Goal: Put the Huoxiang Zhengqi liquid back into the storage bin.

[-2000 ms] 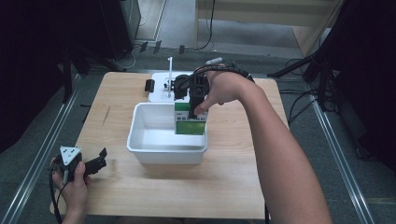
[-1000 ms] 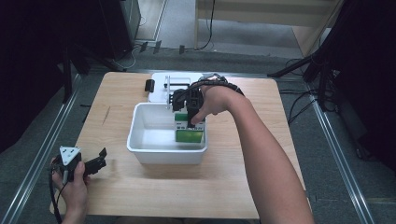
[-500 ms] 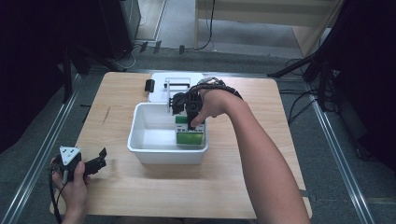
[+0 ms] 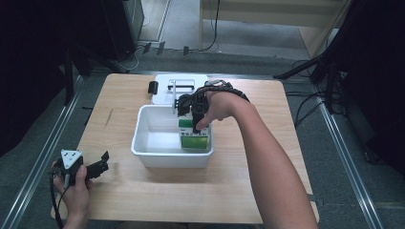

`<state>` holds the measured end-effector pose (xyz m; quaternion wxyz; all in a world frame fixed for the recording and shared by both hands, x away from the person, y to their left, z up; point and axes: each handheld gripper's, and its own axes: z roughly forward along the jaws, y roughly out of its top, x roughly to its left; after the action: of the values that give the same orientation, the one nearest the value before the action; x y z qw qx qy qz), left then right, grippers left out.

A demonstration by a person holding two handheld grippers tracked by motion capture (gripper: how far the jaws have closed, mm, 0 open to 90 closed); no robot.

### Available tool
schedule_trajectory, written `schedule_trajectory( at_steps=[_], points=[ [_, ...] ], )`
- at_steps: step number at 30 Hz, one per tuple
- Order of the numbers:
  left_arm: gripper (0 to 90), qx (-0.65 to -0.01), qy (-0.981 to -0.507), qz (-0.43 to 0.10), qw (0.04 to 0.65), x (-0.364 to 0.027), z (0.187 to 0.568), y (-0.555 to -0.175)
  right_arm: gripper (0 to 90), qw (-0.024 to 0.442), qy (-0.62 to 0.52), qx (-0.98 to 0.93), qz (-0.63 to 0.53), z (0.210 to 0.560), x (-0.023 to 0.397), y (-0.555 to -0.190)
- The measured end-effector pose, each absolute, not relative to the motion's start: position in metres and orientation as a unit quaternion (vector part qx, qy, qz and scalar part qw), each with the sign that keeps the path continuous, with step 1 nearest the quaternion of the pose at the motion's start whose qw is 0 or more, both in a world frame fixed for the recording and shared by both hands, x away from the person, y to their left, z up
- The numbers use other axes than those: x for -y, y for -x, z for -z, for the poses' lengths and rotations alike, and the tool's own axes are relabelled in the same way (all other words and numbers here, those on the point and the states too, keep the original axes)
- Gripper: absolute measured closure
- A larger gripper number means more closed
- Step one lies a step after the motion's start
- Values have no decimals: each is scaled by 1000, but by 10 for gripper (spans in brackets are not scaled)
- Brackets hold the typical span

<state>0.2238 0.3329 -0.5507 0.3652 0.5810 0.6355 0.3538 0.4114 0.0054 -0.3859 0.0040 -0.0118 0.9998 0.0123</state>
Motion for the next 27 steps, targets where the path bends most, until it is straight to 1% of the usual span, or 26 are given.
schedule_trajectory(
  at_steps=[7,11,14,18,20,23,27],
  points=[
    [17,-635,-581,-354,365,-333,551,-224,493,17,-14,-999,-29,374,3,-414],
    [17,-635,-581,-354,365,-333,551,-224,396,25,-33,-998,-45,366,11,-413],
    [17,-635,-581,-355,365,-333,551,-224,342,33,-44,-996,-70,360,18,-414],
    [17,-635,-581,-355,364,-333,551,-224,220,51,-73,-990,-105,352,30,-417],
    [17,-635,-581,-355,364,-333,551,-224,174,58,-90,-987,-118,350,37,-418],
    [18,-635,-582,-355,364,-333,551,-224,143,74,-109,-983,-131,348,48,-420],
    [17,-635,-582,-355,364,-333,551,-224,126,84,-131,-975,-159,346,64,-420]
  ],
)
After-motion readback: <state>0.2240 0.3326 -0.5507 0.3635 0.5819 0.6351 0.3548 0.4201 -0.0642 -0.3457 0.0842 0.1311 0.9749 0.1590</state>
